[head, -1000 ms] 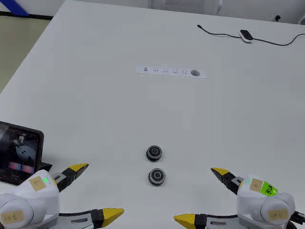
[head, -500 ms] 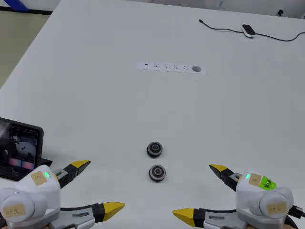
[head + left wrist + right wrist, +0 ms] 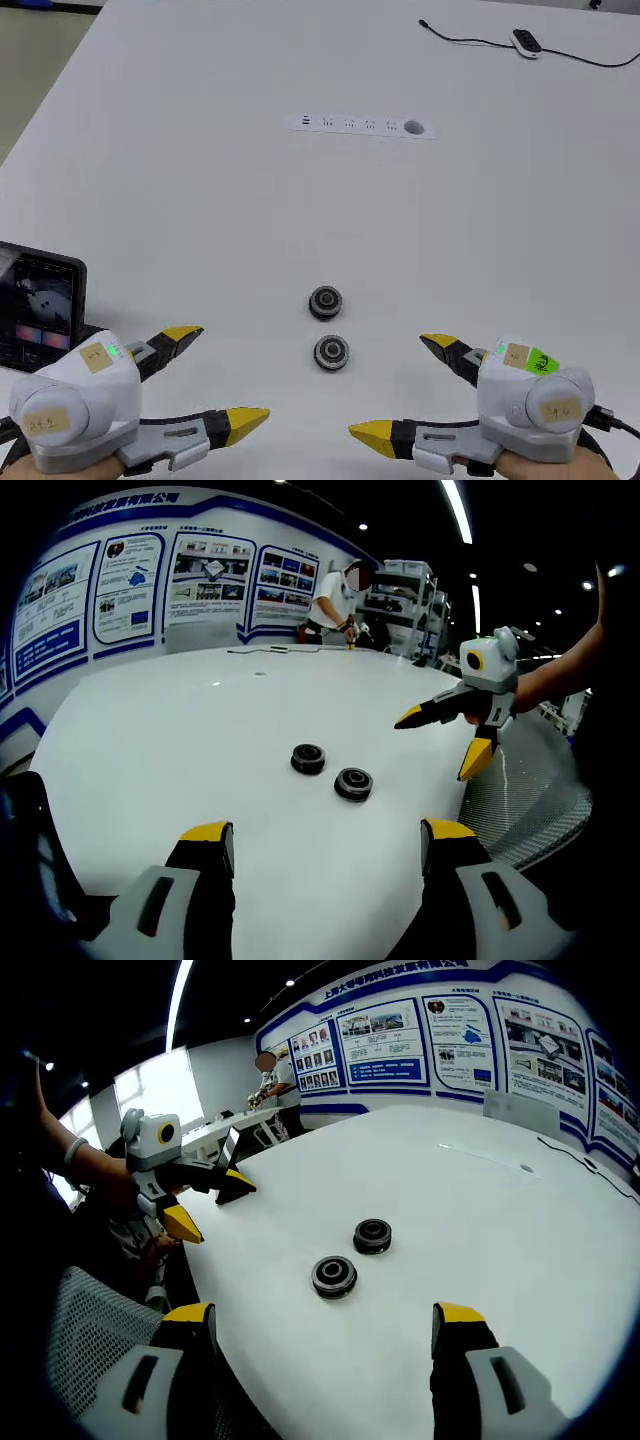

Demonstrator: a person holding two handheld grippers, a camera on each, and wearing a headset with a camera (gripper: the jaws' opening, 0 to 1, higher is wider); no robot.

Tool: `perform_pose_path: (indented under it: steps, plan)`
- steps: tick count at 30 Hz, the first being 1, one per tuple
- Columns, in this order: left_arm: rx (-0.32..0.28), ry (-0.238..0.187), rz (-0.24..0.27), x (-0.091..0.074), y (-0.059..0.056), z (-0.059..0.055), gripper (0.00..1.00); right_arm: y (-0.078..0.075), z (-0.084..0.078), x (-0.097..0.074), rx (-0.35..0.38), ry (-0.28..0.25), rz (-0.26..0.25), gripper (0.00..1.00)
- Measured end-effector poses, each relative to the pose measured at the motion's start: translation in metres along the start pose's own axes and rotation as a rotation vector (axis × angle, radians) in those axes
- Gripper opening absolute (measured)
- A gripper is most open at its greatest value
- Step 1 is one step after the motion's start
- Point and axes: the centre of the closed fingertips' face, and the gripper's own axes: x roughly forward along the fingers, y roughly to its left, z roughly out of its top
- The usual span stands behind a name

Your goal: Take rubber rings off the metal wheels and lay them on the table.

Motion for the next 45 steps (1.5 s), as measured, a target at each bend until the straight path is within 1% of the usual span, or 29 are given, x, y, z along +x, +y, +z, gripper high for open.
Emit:
perform_pose_path:
  steps: [8,17,20,24,29,35,45]
  plan:
    - [0.011,0.019,-0.013,0.009,0.0,0.0,0.7,0.001,0.002,0.006,0.032,-0.004,0.014,0.88]
    - [0.026,0.035,-0.039,0.019,-0.006,0.003,0.66,0.004,0.001,0.014,0.064,-0.004,0.032,0.84]
    - [0.033,0.038,-0.045,0.022,-0.007,0.004,0.63,0.005,0.001,0.016,0.089,-0.01,0.04,0.83]
    - [0.051,0.045,-0.055,0.028,-0.008,0.006,0.57,0.006,0.002,0.018,0.14,-0.023,0.052,0.82]
    - [0.063,0.053,-0.072,0.035,-0.012,0.009,0.53,0.006,0.003,0.019,0.189,-0.037,0.062,0.81]
    - [0.077,0.062,-0.093,0.044,-0.016,0.012,0.49,0.006,0.002,0.021,0.213,-0.037,0.071,0.78]
    - [0.121,0.078,-0.123,0.058,-0.022,0.015,0.38,0.006,0.007,0.027,0.299,-0.061,0.088,0.74]
